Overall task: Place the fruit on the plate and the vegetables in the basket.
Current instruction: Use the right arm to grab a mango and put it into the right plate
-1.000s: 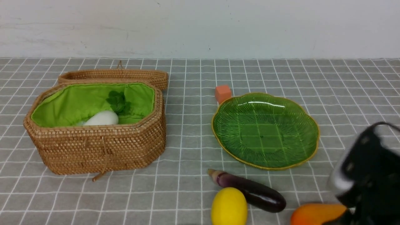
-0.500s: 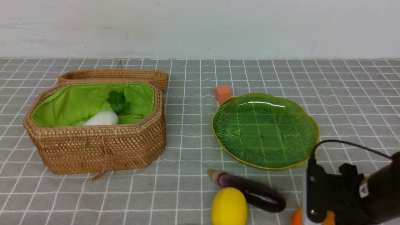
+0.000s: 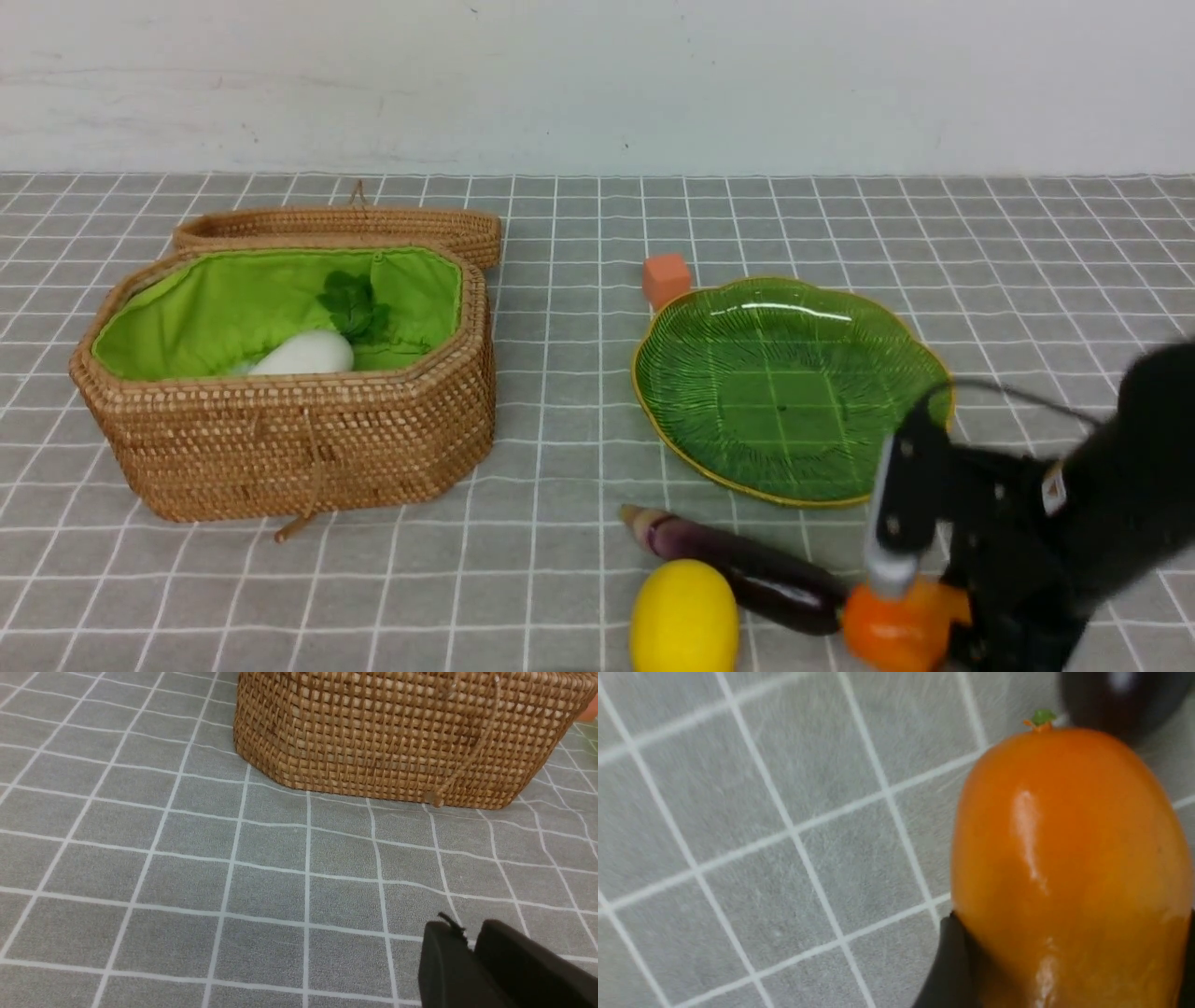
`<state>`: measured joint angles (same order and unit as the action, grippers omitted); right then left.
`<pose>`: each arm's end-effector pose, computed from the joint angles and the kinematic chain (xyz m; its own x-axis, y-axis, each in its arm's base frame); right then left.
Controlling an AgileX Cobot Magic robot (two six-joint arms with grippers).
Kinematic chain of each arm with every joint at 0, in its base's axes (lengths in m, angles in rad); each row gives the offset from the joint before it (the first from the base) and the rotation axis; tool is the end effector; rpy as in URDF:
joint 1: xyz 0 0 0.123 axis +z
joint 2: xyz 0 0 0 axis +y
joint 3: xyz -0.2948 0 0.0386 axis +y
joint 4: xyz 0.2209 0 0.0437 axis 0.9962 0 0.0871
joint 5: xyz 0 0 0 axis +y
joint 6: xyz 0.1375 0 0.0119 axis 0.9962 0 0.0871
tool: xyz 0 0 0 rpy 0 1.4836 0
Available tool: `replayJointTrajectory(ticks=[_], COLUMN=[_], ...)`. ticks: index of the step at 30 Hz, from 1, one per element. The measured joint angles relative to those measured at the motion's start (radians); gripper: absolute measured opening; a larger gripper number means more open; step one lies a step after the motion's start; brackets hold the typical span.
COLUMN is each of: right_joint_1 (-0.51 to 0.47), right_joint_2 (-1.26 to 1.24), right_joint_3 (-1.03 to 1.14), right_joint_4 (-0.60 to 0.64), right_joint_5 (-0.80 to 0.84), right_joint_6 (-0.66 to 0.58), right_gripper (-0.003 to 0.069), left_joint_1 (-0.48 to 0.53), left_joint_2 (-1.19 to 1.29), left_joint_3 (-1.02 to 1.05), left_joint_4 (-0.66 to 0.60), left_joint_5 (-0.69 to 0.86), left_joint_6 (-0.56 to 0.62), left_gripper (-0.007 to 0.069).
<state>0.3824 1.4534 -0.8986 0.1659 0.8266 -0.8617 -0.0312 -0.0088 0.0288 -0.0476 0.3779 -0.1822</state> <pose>0.2283 0.1099 0.2095 -0.3789 -0.8807 -0.2843 -0.9008 0.4214 -0.1050 0.0579 -0.0042 0.1560 -0.3082 -0.2150 -0.9267 -0.0218 0.9755 -0.2190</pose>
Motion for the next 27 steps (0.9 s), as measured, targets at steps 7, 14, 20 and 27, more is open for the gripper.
replayJointTrajectory(ticks=[7, 14, 20, 27], right_joint_1=[-0.119, -0.184, -0.183, -0.183], right_joint_2=[0.084, 0.316, 0.461, 0.478], right_joint_3=[-0.306, -0.437, -0.437, -0.437], right_joint_4=[0.129, 0.397, 0.484, 0.485], right_joint_5=[0.034, -0.297, -0.493, -0.494], right_joint_6=[0.091, 0.098, 0.098, 0.099], right_gripper=[0.0545, 0.0545, 0.0545, 0.0608], left_joint_1=[0.0, 0.0, 0.0, 0.0], left_joint_2=[0.0, 0.0, 0.0, 0.0], left_joint_3=[0.0, 0.0, 0.0, 0.0], left_joint_4=[0.0, 0.0, 0.0, 0.0], left_joint_5=[0.0, 0.001, 0.001, 0.001], left_joint_6=[0.0, 0.0, 0.0, 0.0], left_gripper=[0.0102, 0.0111, 0.0113, 0.0117])
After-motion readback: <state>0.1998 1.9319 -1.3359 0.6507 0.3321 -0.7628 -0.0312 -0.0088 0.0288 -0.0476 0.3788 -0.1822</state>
